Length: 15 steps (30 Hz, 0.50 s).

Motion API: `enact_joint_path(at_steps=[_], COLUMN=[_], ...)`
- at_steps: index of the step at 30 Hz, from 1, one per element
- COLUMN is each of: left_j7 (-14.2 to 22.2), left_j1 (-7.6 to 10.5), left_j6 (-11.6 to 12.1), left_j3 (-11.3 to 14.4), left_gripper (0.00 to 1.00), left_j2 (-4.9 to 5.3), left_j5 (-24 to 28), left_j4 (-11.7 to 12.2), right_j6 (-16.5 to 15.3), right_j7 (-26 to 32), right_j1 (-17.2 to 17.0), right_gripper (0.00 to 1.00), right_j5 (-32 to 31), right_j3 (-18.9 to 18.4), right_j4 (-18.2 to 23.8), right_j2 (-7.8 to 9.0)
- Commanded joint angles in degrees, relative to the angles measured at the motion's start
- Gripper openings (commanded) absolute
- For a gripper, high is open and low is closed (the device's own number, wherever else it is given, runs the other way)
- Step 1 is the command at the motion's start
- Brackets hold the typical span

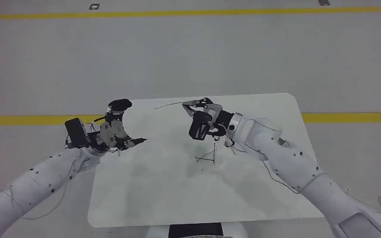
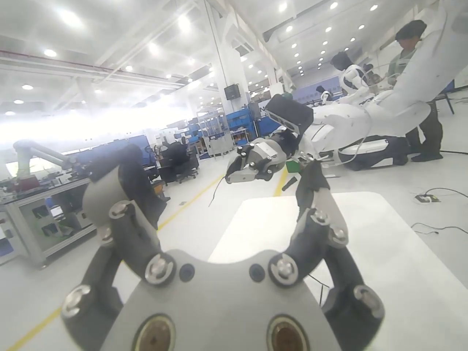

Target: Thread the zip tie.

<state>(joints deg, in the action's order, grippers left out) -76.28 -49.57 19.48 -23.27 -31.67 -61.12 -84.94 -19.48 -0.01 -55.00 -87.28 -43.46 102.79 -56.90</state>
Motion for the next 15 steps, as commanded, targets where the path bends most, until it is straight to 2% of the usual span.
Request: enact_joint_path(at_steps=[1, 4, 8, 15], left_j7=[0.0, 0.0, 4.95, 11.06], left_j1=[-0.03, -0.03, 0.38, 0.72], left_j6=[0.0, 0.0, -1.91, -7.33], left_j3=[-0.04, -0.04, -1.04, -2.97], left_gripper=[1.0, 1.0, 1.0, 1.0], left_j2=[-0.01, -0.01, -0.13, -0.2], left_j5=[0.06, 0.06, -4.41, -14.34], left_j4=[0.0, 0.0, -0.58, -0.72], right_j6=[0.0, 0.0, 0.0, 0.0], right_j7=[-0.01, -0.01, 1.68, 4.6], right_j1=[0.0, 0.0, 0.76, 4.43], right_gripper=[0.0, 0.0, 0.0, 0.0], right_j5=[-0.04, -0.04, -2.67, -2.67], right_j3=[0.0, 0.0, 1.46, 5.33], right_j4=[0.0, 0.0, 1.25, 2.05], right_j2=[0.0, 0.0, 0.3, 1.95])
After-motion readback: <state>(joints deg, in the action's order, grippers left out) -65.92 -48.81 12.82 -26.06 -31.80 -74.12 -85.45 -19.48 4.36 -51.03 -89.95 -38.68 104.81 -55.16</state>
